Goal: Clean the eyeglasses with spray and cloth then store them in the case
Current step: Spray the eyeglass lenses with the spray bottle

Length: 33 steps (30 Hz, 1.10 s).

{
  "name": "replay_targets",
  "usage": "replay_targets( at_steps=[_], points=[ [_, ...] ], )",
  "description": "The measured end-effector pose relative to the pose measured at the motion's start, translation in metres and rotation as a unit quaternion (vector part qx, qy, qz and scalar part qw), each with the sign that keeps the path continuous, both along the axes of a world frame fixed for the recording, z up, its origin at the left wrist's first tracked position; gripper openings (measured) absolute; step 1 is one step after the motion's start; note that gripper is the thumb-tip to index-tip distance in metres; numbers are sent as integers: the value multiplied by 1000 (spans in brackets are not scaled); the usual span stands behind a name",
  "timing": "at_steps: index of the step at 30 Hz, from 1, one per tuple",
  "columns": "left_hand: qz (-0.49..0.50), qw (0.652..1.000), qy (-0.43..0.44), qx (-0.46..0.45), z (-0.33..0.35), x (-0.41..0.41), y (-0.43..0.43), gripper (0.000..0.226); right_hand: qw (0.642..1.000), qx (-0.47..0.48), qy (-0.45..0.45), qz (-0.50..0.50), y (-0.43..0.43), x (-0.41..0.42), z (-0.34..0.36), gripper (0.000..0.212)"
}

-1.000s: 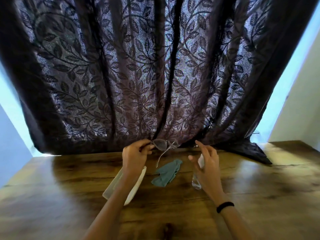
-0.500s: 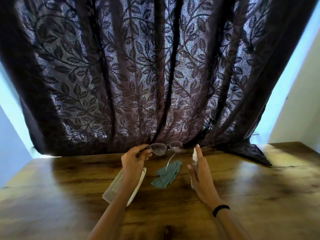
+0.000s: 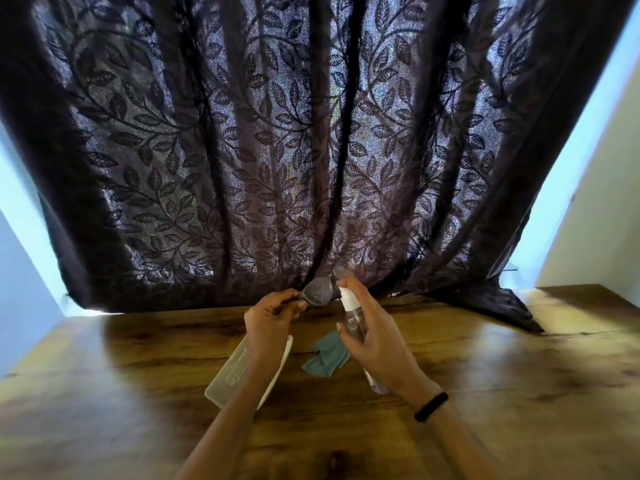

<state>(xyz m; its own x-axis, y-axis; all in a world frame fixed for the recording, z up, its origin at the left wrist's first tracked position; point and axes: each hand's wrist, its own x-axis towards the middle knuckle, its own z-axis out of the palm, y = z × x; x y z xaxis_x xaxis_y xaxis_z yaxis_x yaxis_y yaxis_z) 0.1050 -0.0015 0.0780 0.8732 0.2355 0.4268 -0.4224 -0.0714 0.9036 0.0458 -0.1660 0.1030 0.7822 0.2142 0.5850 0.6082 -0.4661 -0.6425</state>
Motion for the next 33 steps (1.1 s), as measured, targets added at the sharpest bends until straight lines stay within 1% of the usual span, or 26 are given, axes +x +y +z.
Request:
replay_targets(
  at_steps=[5,9,11,13,15,17,19,21,23,25,27,28,31,33],
  points=[
    [4,1000,-5,19,1,-1,-2,22,997,65,-16,-25,-9,6,3,61],
    [1,1000,-8,23,1,-3,-1,27,996,34,-32,-71,-24,15,6,58],
    [-1,1000,-14,23,1,-3,0,31,994,41,-51,-91,-30,19,7,61],
    [1,1000,-18,25,1,-3,0,32,989,78,-58,-108,-35,21,4,68],
    [0,1000,-14,17,1,-3,0,30,985,116,-45,-123,-39,23,-2,73],
    [0,1000,-6,8,2,-4,0,35,982,135,-16,-131,-43,24,-9,73],
    [-1,1000,-6,6,3,-4,1,45,980,142,23,-136,-47,24,-19,68],
    [-2,1000,-9,8,4,-5,1,46,979,124,49,-151,-51,25,-30,65],
    [0,1000,-9,13,3,-6,2,38,978,112,66,-160,-53,25,-41,58],
    [3,1000,-8,21,3,-6,2,31,977,109,77,-168,-56,25,-49,43],
    [9,999,-11,31,5,-7,3,39,975,98,79,-182,-58,25,-56,30],
    [13,999,-14,34,6,-8,3,44,974,95,81,-187,-60,25,-58,28],
    [21,999,-18,35,7,-9,4,52,971,90,91,-200,-61,23,-66,29],
    [25,999,-22,35,7,-9,5,51,967,92,100,-213,-61,21,-72,37]
  ],
)
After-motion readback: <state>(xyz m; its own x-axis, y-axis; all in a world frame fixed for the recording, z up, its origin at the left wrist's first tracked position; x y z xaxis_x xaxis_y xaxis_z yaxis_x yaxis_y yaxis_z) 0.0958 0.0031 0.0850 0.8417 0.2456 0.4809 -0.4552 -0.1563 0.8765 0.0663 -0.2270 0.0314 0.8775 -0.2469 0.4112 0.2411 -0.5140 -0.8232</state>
